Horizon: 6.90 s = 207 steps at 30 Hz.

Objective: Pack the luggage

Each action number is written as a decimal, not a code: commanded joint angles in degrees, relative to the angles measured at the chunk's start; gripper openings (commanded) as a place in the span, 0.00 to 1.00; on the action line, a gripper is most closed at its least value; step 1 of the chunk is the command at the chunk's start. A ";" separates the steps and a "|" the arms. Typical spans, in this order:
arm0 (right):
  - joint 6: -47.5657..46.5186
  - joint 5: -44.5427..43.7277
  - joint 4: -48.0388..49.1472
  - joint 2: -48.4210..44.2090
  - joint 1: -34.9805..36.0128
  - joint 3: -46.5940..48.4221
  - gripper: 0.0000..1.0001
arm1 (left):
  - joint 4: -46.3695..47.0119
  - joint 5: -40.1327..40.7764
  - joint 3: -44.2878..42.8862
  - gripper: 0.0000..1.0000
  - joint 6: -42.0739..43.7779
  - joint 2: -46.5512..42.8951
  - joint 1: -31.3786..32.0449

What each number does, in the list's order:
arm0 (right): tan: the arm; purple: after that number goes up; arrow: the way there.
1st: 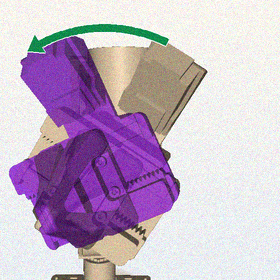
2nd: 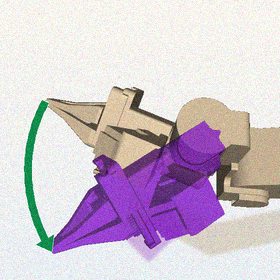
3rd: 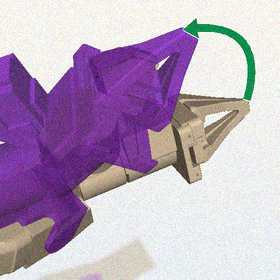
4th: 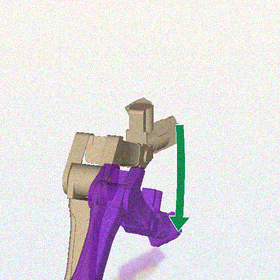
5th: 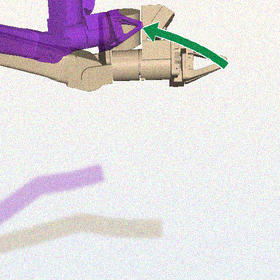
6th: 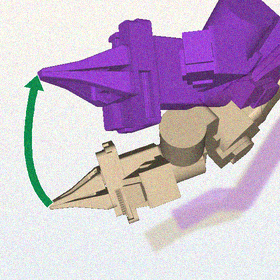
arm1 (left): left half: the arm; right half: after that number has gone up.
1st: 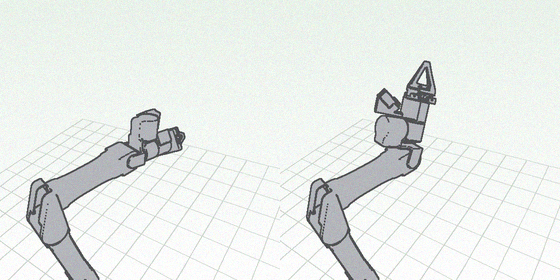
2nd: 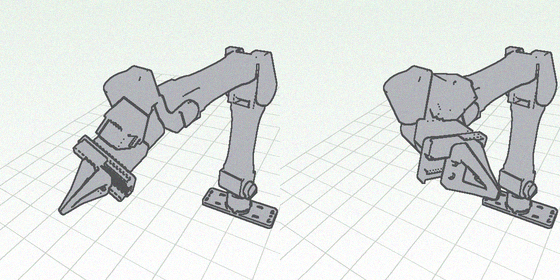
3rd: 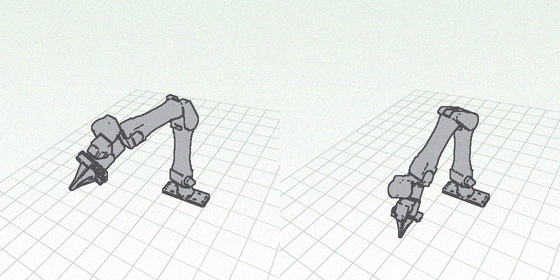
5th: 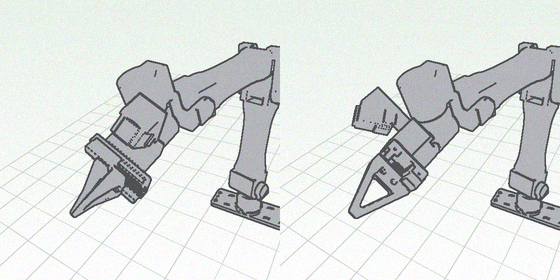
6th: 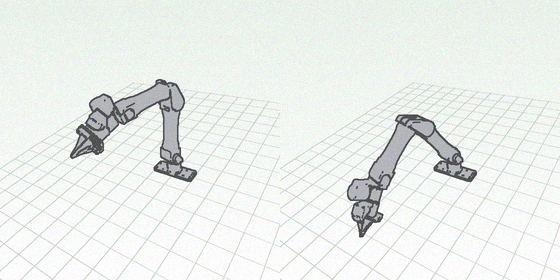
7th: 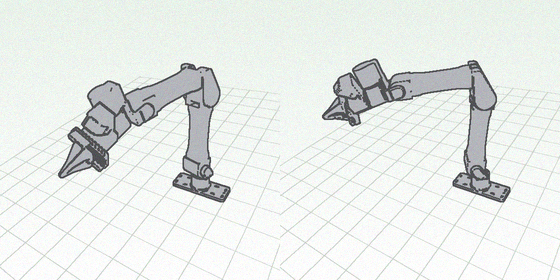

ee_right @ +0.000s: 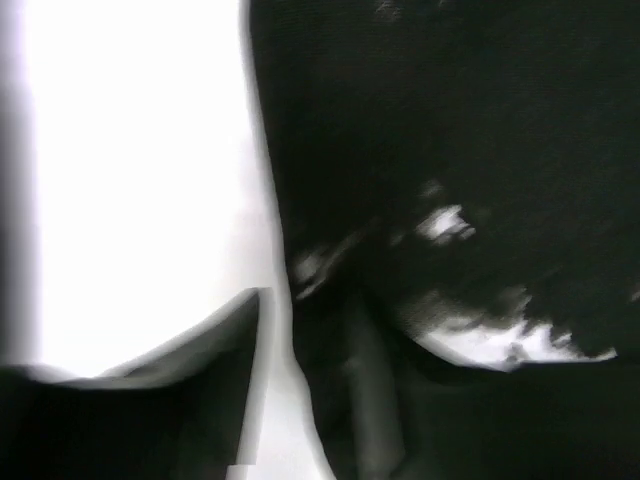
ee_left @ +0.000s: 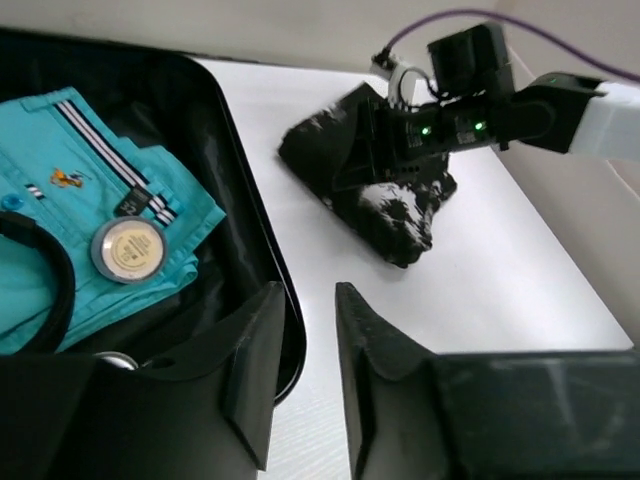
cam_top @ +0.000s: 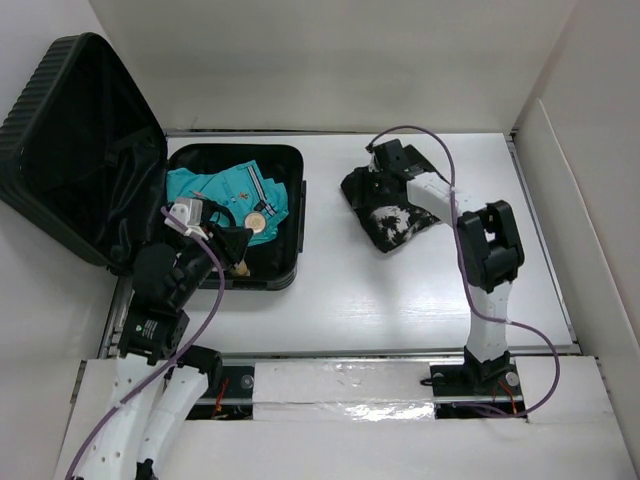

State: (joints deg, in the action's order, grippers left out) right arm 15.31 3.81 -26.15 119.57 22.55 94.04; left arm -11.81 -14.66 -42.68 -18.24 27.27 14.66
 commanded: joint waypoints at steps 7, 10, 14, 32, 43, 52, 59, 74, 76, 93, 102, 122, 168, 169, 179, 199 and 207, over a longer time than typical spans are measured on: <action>4.19 8.14 22.61 -28.31 -2.41 -22.25 0.77 | 16.64 -14.01 -1.09 0.00 -10.67 14.36 2.20; 8.06 5.33 32.55 -40.79 -2.94 -36.14 0.21 | 19.27 -12.24 -3.90 0.00 -13.13 20.25 3.36; 12.98 2.18 41.70 -55.12 -2.95 -50.13 0.00 | 19.03 2.88 -7.32 0.00 -13.23 26.95 13.09; 13.34 -10.67 32.30 -81.25 -7.08 -57.21 0.81 | 11.28 33.04 -36.42 0.69 -24.64 75.82 31.67; 12.64 -6.28 34.50 -80.55 -7.08 -57.92 0.81 | 11.20 32.32 -45.64 0.71 -27.72 91.89 29.64; 12.38 -4.60 35.56 -79.32 -7.08 -58.18 0.80 | 7.69 30.74 -55.93 0.71 -27.55 104.37 29.11; 12.64 -4.60 35.73 -79.40 -7.60 -58.44 0.79 | 11.45 27.15 -57.52 0.16 -22.90 106.68 29.11; 12.64 -4.25 35.82 -79.84 -8.13 -58.62 0.79 | 3.67 16.94 -64.37 0.00 -0.32 86.92 20.25; 12.29 -4.25 35.04 -80.37 -8.13 -58.36 0.79 | 1.54 17.12 -64.20 0.00 2.14 82.63 18.05; 10.88 -6.28 35.38 -79.67 -4.09 -57.74 0.79 | 3.74 7.09 -22.98 0.00 -5.66 48.50 -26.78; 10.18 -6.63 34.77 -79.84 -2.95 -57.04 0.79 | 1.26 7.01 -12.80 0.00 -8.30 44.64 -28.89; 10.27 -4.96 34.50 -79.84 -2.95 -56.95 0.80 | 3.03 -6.19 2.68 0.04 -19.20 29.52 -28.89; 7.89 11.92 36.52 -69.48 -1.90 -54.14 0.41 | -15.26 64.06 -35.99 0.06 -3.92 39.53 -35.32; 7.81 11.92 36.61 -69.30 -1.89 -54.14 0.41 | -14.39 64.57 -34.94 0.00 -2.95 38.49 -32.44; 7.19 9.64 36.35 -67.45 -1.36 -53.79 0.42 | -3.74 64.69 -19.38 0.00 14.28 25.22 -2.72; 6.05 3.22 35.20 -64.02 0.22 -53.08 0.38 | -13.77 -44.30 -20.51 0.70 17.27 15.01 -1.74; 5.61 1.82 35.29 -61.83 1.27 -52.73 0.07 | 0.40 -0.16 -26.66 0.59 -2.64 21.85 -2.26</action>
State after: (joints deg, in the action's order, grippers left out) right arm 21.96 7.31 7.29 57.39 22.79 38.63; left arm -18.04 -37.74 -65.54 -11.09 45.01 13.04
